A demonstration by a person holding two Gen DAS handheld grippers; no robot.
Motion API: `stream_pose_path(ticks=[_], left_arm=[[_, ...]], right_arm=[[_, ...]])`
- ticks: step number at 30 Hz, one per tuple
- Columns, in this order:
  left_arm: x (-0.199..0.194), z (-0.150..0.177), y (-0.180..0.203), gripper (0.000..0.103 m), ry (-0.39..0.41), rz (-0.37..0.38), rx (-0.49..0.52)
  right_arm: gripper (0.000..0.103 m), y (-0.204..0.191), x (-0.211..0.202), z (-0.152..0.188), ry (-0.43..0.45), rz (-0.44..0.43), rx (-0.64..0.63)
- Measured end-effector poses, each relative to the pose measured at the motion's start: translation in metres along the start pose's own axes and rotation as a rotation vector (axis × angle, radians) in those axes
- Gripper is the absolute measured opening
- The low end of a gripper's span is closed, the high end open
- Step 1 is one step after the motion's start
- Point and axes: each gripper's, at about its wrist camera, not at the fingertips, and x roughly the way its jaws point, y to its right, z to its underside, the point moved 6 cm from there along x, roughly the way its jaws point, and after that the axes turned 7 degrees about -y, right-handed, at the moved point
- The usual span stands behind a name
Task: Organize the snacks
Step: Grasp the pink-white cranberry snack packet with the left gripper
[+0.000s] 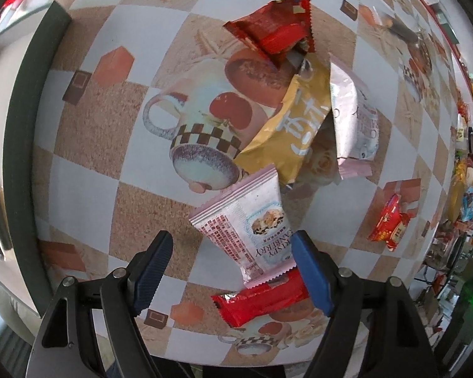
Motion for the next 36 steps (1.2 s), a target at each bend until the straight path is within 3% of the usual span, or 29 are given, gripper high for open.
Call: stream_pose_path(ticks=[4, 14, 18, 23, 27, 32, 36], left_arm=[[0.0, -0.003, -0.002, 0.081, -0.004, 0.004, 0.0], [0.02, 0.006, 0.0, 0.082, -0.081, 0.102, -0.124], [0.015, 0.0, -0.005, 0.082, -0.052, 0.051, -0.085], [0.014, -0.012, -0.025, 0.086, 0.012, -0.138, 0.054], [0.013, -0.017, -0.032, 0.087, 0.031, -0.171, 0.144], [0.018, -0.015, -0.043, 0.087, 0.022, -0.183, 0.171], [0.029, -0.001, -0.042, 0.088, 0.027, -0.189, 0.18]], right_arm=[[0.095, -0.014, -0.007, -0.005, 0.009, 0.007, -0.013], [0.095, -0.026, -0.01, -0.011, 0.013, 0.023, -0.03], [0.095, -0.034, -0.01, -0.011, 0.022, 0.039, -0.057], [0.095, -0.049, -0.015, -0.021, 0.05, 0.119, -0.165], [0.095, -0.069, -0.015, -0.029, 0.062, 0.219, -0.307], [0.095, -0.102, -0.004, -0.04, 0.066, 0.379, -0.526], [0.095, -0.13, 0.005, -0.05, 0.08, 0.453, -0.661]])
